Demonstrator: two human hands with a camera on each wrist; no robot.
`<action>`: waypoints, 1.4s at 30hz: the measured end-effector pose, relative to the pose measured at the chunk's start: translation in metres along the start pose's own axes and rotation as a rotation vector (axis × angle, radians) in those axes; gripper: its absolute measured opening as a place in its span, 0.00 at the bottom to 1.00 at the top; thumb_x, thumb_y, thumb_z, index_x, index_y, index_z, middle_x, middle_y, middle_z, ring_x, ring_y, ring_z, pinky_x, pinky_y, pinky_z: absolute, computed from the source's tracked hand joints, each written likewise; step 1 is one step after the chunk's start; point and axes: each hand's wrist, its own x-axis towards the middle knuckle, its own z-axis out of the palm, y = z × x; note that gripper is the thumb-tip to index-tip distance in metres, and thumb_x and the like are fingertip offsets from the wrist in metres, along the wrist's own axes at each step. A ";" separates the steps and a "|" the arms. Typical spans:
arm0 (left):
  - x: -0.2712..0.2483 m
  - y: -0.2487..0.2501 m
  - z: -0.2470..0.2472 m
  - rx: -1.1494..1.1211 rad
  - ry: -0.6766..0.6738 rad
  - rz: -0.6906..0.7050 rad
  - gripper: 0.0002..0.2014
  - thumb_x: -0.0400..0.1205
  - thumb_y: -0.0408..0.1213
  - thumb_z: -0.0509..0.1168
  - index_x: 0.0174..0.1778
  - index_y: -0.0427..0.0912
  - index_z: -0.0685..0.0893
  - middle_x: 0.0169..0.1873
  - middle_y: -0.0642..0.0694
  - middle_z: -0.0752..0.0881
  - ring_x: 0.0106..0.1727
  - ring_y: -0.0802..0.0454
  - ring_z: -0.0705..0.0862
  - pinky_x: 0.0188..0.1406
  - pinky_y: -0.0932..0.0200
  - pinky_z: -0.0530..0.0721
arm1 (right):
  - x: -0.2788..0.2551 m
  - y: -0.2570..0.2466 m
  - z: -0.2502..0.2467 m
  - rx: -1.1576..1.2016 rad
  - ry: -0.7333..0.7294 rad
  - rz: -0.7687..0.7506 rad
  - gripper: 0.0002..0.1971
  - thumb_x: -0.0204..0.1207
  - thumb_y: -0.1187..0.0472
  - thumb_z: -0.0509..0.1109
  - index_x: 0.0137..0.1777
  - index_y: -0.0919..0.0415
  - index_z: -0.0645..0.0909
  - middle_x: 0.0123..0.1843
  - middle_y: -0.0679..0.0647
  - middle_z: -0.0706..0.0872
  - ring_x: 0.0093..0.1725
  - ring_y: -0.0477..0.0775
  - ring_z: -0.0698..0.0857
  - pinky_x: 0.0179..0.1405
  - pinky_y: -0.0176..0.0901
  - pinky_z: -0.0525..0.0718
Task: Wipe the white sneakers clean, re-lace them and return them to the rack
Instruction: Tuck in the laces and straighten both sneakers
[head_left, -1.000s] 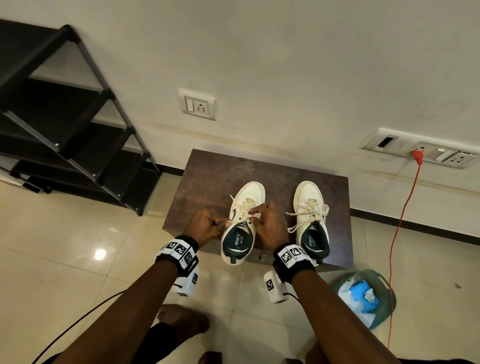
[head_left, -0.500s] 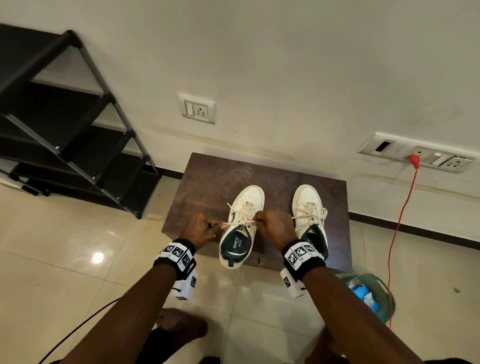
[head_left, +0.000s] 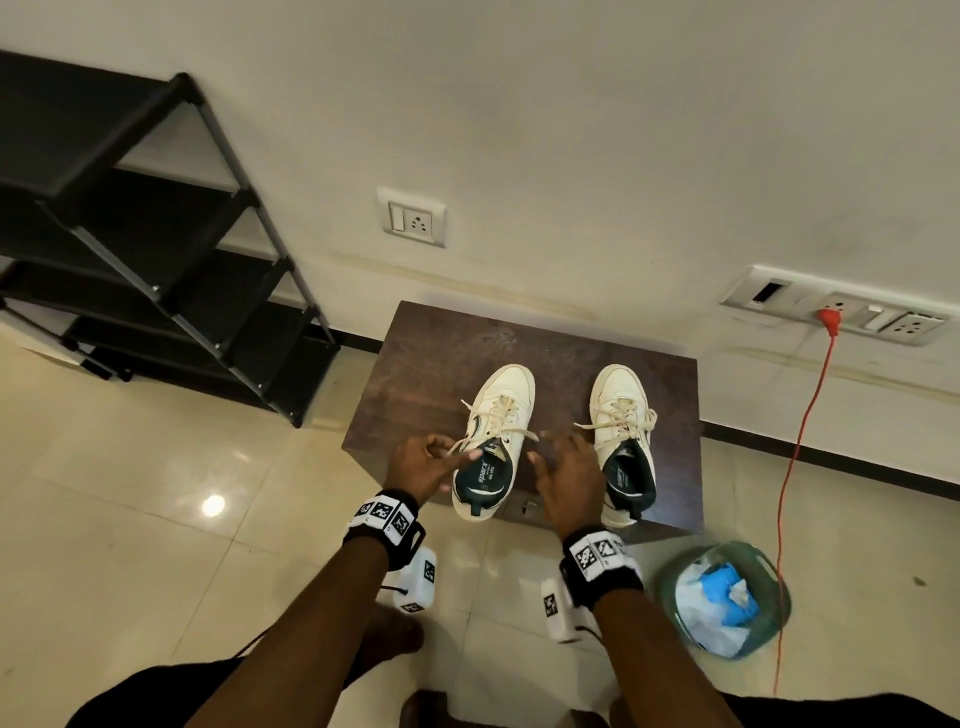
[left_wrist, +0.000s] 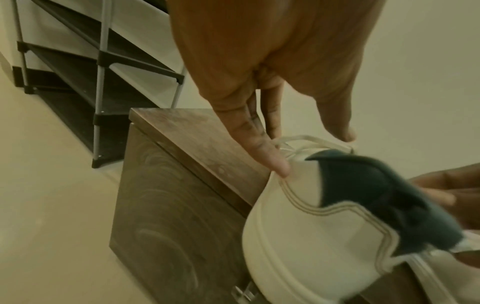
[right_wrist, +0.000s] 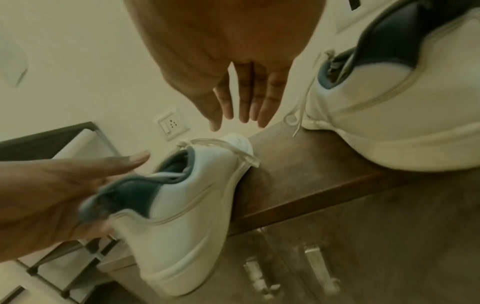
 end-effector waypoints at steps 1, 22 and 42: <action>-0.005 0.001 0.005 0.046 -0.032 0.012 0.19 0.65 0.48 0.87 0.45 0.42 0.91 0.35 0.46 0.93 0.35 0.47 0.93 0.35 0.50 0.92 | -0.011 -0.005 0.003 0.074 0.006 0.067 0.14 0.80 0.53 0.74 0.61 0.58 0.86 0.57 0.59 0.86 0.55 0.61 0.84 0.50 0.51 0.82; -0.034 0.015 0.048 0.445 0.014 0.052 0.19 0.71 0.38 0.80 0.57 0.37 0.88 0.52 0.39 0.92 0.54 0.40 0.90 0.54 0.52 0.86 | -0.064 0.002 0.034 1.604 -0.484 1.171 0.37 0.78 0.31 0.66 0.71 0.64 0.81 0.64 0.68 0.88 0.68 0.69 0.85 0.59 0.60 0.87; -0.182 0.106 0.049 0.625 0.454 0.845 0.07 0.71 0.37 0.81 0.41 0.51 0.92 0.68 0.46 0.81 0.70 0.41 0.74 0.50 0.46 0.85 | -0.081 -0.029 -0.076 2.164 -0.447 0.927 0.26 0.88 0.42 0.60 0.67 0.62 0.86 0.66 0.59 0.87 0.62 0.57 0.85 0.71 0.48 0.75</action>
